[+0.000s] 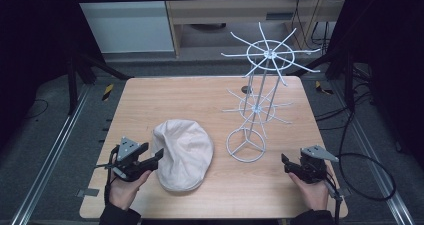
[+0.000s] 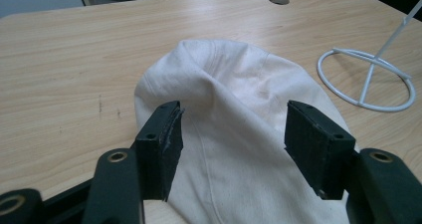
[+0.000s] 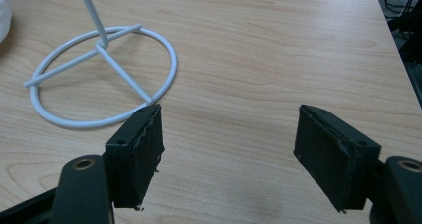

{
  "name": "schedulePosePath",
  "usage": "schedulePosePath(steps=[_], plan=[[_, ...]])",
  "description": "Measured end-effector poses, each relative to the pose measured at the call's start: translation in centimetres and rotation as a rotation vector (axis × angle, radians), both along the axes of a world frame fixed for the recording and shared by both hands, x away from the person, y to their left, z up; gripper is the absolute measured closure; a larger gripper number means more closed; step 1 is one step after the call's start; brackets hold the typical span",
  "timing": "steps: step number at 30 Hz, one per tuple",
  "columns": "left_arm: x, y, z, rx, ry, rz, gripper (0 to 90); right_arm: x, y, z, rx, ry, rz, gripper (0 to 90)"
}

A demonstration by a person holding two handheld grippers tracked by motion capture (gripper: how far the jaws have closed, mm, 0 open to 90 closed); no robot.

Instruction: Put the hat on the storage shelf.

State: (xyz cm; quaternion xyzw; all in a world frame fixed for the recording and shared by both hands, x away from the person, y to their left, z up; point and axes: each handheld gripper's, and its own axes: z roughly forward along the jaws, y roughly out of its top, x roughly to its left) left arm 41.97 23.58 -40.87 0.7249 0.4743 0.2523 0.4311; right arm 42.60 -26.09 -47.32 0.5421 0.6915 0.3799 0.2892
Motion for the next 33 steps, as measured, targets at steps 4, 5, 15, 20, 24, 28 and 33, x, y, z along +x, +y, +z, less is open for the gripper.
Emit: schedulePosePath(steps=[4, 5, 15, 20, 24, 28, 33], plan=[[0.7, -0.9, 0.2, 0.016, 0.001, 0.004, 39.2, 0.0, -0.1, 0.0, 0.007, 0.0, -0.005, 27.5], [0.8, -1.1, 0.2, 0.023, 0.004, 0.005, 39.1, 0.0, -0.2, 0.0, 0.004, -0.001, -0.008, 27.5], [2.1, -2.7, -0.5, 0.072, 0.029, 0.027, 36.8, 0.0, -0.1, 0.0, -0.002, 0.007, -0.003, 27.5], [2.8, -3.7, -1.6, 0.103, 0.052, 0.027, 35.2, 0.1, -0.2, 0.0, -0.002, 0.008, -0.004, 27.5], [3.3, -4.0, -2.4, 0.114, 0.081, 0.029, 34.1, 0.1, -0.2, 0.0, -0.003, 0.013, -0.004, 27.5], [3.7, -4.2, -3.0, 0.134, 0.101, 0.029, 33.8, 0.2, -0.2, -0.1, -0.016, 0.023, 0.0, 27.3], [3.9, -4.1, -3.2, 0.123, 0.113, 0.031, 34.8, 0.3, -0.2, -0.2, -0.02, 0.028, 0.005, 27.3]])
